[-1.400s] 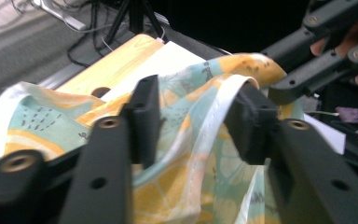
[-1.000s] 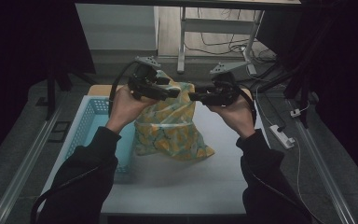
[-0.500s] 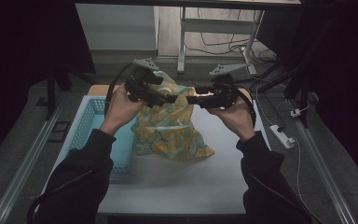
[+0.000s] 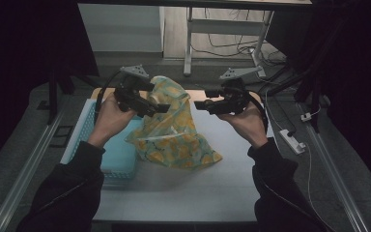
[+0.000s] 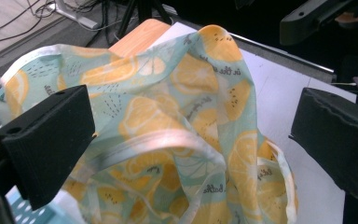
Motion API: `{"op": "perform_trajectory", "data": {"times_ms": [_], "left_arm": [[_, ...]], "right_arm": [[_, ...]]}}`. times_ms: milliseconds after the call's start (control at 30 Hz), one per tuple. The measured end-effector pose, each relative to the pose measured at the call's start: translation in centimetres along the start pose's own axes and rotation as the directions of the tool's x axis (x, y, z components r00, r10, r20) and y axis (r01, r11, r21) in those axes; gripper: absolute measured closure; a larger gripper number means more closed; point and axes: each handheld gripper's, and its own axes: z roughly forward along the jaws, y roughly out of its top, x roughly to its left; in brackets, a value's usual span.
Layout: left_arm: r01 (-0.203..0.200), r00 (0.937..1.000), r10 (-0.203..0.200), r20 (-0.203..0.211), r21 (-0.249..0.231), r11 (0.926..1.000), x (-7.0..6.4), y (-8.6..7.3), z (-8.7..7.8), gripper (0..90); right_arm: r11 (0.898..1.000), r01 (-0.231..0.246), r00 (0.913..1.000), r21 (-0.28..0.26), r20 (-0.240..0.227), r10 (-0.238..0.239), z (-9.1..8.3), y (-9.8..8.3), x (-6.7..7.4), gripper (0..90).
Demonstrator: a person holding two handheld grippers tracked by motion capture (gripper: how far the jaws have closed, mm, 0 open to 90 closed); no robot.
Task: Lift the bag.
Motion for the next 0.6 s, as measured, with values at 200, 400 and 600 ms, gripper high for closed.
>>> {"op": "perform_trajectory", "data": {"times_ms": [200,400,600], "left_arm": [[0.019,0.9998,-0.019,-0.010,-0.006,0.9998,0.3,-1.8,-0.8,0.0],[0.034,0.9994,-0.034,-0.011,-0.009,0.9994,0.4,-3.6,-1.2,0.0],[0.053,0.9986,-0.053,-0.001,-0.001,0.9986,0.4,-5.3,-1.3,0.0]], "right_arm": [[1.000,0.011,0.9999,-0.004,-0.010,-0.011,0.2,-0.6,0.5,32.5],[1.000,0.024,0.9997,0.002,0.000,-0.024,0.6,-1.5,0.9,28.8],[1.000,0.010,1.0000,-0.001,0.001,-0.010,1.1,-2.7,1.2,24.2]]}}
